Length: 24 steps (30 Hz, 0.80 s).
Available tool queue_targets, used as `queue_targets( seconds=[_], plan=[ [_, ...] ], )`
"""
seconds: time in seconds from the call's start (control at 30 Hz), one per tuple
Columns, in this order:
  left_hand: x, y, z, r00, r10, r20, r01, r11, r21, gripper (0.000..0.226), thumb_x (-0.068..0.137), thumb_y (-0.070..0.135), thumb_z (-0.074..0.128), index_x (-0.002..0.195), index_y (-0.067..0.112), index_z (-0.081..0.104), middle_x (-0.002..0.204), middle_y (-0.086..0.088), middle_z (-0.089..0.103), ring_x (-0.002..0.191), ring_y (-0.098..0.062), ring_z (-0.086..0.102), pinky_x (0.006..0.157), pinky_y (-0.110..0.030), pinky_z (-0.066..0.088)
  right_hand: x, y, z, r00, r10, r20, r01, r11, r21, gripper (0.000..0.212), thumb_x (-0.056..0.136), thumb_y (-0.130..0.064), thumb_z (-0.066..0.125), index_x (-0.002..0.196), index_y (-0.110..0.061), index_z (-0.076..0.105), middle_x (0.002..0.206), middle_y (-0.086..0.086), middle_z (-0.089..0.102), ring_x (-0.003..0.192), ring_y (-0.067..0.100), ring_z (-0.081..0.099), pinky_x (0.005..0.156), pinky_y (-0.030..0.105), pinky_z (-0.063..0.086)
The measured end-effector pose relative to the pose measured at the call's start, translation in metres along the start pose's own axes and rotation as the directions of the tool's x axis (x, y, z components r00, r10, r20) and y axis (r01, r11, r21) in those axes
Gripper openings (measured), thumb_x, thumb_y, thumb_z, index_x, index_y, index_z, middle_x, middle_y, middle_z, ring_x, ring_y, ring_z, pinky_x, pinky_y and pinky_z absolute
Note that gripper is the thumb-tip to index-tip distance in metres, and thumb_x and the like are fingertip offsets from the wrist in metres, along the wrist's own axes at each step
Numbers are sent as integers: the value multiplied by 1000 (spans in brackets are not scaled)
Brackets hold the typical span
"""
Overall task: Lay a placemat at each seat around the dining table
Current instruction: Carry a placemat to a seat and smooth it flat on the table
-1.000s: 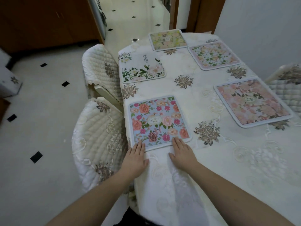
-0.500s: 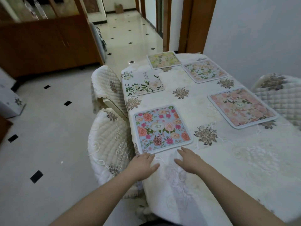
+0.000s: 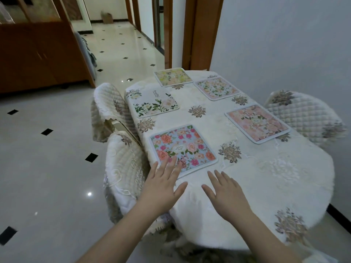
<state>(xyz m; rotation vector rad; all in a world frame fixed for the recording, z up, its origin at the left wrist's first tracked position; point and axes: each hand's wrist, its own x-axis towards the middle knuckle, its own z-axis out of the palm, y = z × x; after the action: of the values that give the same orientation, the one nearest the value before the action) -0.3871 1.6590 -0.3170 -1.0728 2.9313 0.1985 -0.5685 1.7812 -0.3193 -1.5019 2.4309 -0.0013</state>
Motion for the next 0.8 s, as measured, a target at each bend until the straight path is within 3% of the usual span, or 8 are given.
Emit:
queue_targets(
  seconds=[0.13, 0.23, 0.33, 0.43, 0.6, 0.8],
  plan=[
    [-11, 6, 5, 995, 20, -93, -25, 998, -57, 86, 85, 71, -21, 157, 30, 3, 166, 5, -4, 151, -16, -15, 119, -42, -10, -31, 3, 5, 998, -1, -62, -1, 1000, -31, 114, 59, -74, -41, 157, -33, 1, 165, -5, 1, 152, 17, -1, 122, 37, 4],
    [-18, 19, 15, 997, 28, -67, -33, 997, -70, 77, 89, 70, -13, 156, 33, -6, 165, 7, -10, 151, -15, -15, 119, -45, -9, -43, 10, 3, 992, -1, -126, -3, 1000, -29, 95, 75, -70, -27, 157, -32, 2, 165, -4, 1, 152, 18, -1, 121, 38, 3],
    [-26, 34, 21, 997, 42, -64, -45, 998, -43, 70, 97, 66, 2, 158, 32, -3, 166, 6, -6, 153, -17, -11, 119, -48, -7, -52, 19, 5, 988, -2, -152, -2, 1000, -23, 84, 82, -67, -16, 156, -32, 1, 165, -5, -1, 152, 17, -2, 121, 37, 2],
    [-31, 43, 24, 999, -9, -52, 6, 999, -44, 71, 93, 68, -5, 156, 35, -10, 163, 8, -14, 150, -15, -19, 119, -45, -14, -55, 32, 12, 984, 7, -177, -5, 1000, 8, 79, 87, -66, -11, 156, -31, 3, 165, -4, 0, 152, 18, -1, 122, 37, 2],
    [-38, 52, 28, 995, -87, -50, 86, 996, -25, 70, 98, 67, 4, 158, 31, 12, 165, 3, 12, 152, -15, -1, 118, -38, -11, -51, 43, 24, 981, -5, -194, 11, 1000, 29, 74, 97, -63, -1, 156, -25, 22, 163, 3, 18, 150, 26, 19, 117, 39, 8],
    [-46, 51, 16, 970, -238, -48, 236, 971, -47, 83, 78, 73, -25, 154, 40, -12, 163, 12, -17, 149, -11, -21, 120, -43, -13, -34, 34, 27, 977, -103, -187, 115, 992, 56, 74, 97, -63, -3, 156, -24, 21, 163, 3, 17, 150, 25, 17, 118, 37, 6]
  ],
)
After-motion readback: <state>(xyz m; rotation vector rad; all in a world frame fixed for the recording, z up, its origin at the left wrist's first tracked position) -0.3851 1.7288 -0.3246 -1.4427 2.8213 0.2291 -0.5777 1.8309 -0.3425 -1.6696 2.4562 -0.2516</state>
